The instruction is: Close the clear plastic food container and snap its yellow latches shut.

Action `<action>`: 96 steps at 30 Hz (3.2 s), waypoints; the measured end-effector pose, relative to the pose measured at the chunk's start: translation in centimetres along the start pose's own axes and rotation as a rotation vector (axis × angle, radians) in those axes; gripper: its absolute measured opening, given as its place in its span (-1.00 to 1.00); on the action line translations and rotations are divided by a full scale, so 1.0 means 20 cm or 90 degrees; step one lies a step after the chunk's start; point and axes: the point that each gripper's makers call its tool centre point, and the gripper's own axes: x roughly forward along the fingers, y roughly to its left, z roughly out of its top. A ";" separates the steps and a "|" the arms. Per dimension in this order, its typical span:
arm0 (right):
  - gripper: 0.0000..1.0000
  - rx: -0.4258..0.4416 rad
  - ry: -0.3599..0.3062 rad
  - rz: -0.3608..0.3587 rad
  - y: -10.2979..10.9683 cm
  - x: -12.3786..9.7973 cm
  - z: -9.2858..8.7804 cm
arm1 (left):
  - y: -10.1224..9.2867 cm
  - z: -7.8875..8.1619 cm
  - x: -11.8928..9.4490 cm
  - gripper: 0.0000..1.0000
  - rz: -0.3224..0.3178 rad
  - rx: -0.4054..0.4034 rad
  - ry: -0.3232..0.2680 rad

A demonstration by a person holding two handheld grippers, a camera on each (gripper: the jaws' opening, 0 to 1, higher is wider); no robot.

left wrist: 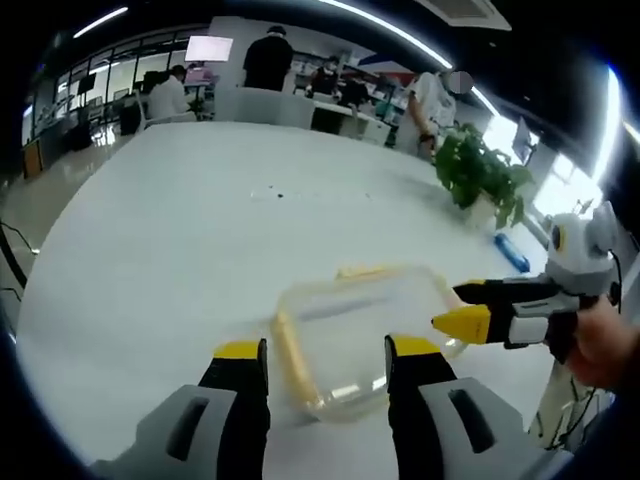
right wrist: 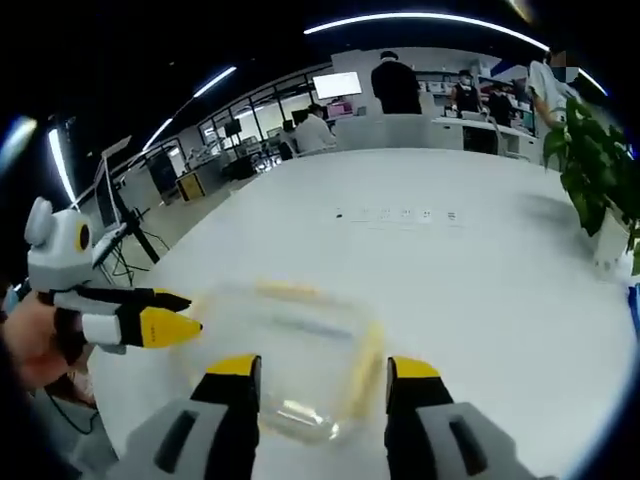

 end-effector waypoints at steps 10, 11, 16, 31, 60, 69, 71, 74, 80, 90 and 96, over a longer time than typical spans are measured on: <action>-0.07 -0.019 -0.018 0.014 0.04 0.01 0.00 | -0.04 -0.05 0.03 0.11 -0.007 0.012 -0.011; -0.08 -0.018 -0.020 0.014 0.04 0.01 0.00 | -0.04 -0.05 0.03 0.11 -0.007 0.010 -0.011; -0.13 0.010 -0.042 0.001 0.04 0.02 0.00 | -0.02 -0.03 0.03 -0.02 -0.003 -0.040 -0.024; -0.18 0.060 -0.067 -0.035 0.02 0.03 0.01 | -0.02 -0.04 0.03 -0.17 0.027 -0.118 -0.034; -0.19 0.053 -0.077 -0.037 -0.03 0.24 0.21 | 0.15 0.16 0.21 -0.15 0.025 -0.100 -0.026; -0.19 0.057 -0.081 -0.042 -0.04 0.34 0.30 | 0.24 0.26 0.28 -0.13 0.025 -0.096 -0.033; -0.19 0.058 -0.081 -0.038 -0.05 0.36 0.32 | 0.26 0.28 0.30 -0.12 0.029 -0.097 -0.036; -0.19 0.059 -0.079 -0.040 -0.04 0.37 0.33 | 0.27 0.30 0.31 -0.11 0.029 -0.095 -0.036; -0.19 0.063 -0.088 -0.042 -0.04 0.37 0.32 | 0.27 0.30 0.31 -0.09 0.030 -0.092 -0.040; -0.16 0.085 -0.069 -0.038 -0.07 0.36 0.33 | 0.30 0.30 0.28 -0.15 0.024 -0.085 -0.041; 0.17 0.115 -0.082 -0.032 -0.07 0.37 0.34 | 0.36 0.31 0.28 0.10 0.040 -0.093 -0.056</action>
